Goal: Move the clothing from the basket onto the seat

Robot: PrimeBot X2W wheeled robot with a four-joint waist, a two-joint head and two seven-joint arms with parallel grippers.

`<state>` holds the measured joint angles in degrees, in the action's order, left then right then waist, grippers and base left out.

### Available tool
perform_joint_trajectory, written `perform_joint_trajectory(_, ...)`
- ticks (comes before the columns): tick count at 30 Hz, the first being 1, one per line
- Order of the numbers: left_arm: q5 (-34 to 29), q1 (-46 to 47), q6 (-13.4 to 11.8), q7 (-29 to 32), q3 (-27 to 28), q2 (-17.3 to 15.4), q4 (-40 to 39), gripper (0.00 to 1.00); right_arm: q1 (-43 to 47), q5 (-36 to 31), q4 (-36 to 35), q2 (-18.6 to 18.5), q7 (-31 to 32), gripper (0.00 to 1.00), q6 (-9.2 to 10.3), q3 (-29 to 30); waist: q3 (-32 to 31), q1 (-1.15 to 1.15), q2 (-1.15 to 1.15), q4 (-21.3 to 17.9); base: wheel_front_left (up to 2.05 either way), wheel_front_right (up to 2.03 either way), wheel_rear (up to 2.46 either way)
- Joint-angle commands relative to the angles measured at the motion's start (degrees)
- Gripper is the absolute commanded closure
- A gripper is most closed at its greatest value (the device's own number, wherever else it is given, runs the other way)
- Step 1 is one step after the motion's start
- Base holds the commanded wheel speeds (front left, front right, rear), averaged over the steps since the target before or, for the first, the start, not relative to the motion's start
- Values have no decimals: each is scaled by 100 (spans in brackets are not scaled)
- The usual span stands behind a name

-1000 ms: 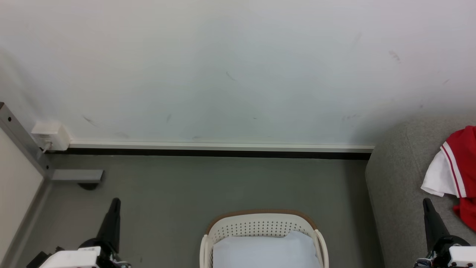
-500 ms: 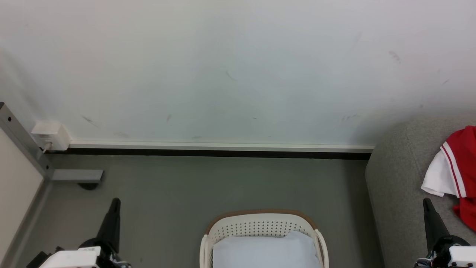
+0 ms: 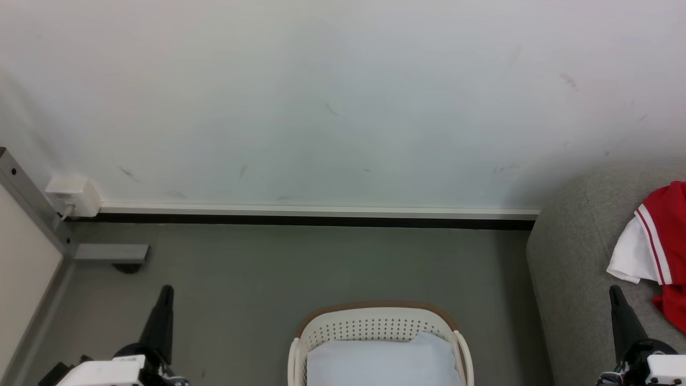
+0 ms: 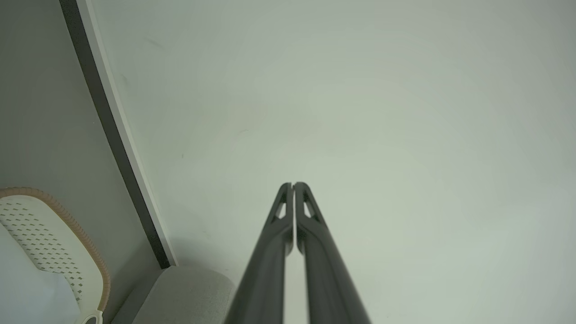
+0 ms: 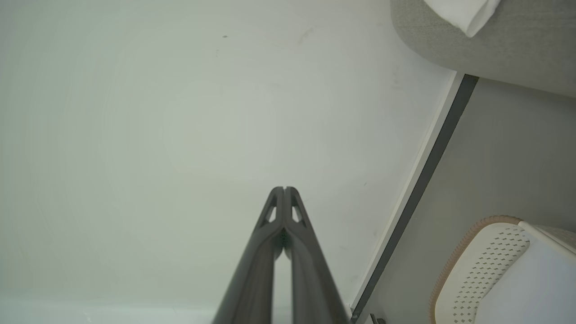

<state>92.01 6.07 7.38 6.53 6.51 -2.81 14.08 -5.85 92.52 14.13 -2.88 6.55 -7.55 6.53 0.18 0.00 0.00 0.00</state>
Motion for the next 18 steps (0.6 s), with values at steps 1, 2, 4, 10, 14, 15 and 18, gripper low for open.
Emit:
perform_joint_trajectory(1,76,42,28,21,12,-11,-3,100,-70,-25,-23,0,19,100,12,24,0,0,0,0,0,0,0)
perform_joint_trajectory(2,77,42,28,21,12,-11,-3,100,-69,-25,-23,1,19,100,12,24,0,0,0,0,0,0,0)
perform_joint_trajectory(4,76,42,28,21,12,-11,-3,100,-69,-25,-23,1,20,100,12,24,0,0,0,0,0,0,0)
perform_joint_trajectory(10,76,41,28,21,12,-11,-4,100,-69,-26,-23,0,20,100,12,25,0,0,0,0,0,0,0)
perform_joint_trajectory(14,77,41,28,21,12,-11,-4,100,-69,-26,-23,0,20,100,12,25,0,0,0,0,0,0,0)
perform_joint_trajectory(15,76,41,28,21,12,-11,-4,100,-69,-26,-23,0,20,100,12,24,0,0,0,0,0,0,0)
perform_joint_trajectory(18,76,41,28,21,12,-11,-4,100,-70,-26,-23,1,21,100,12,24,0,0,0,0,0,0,0)
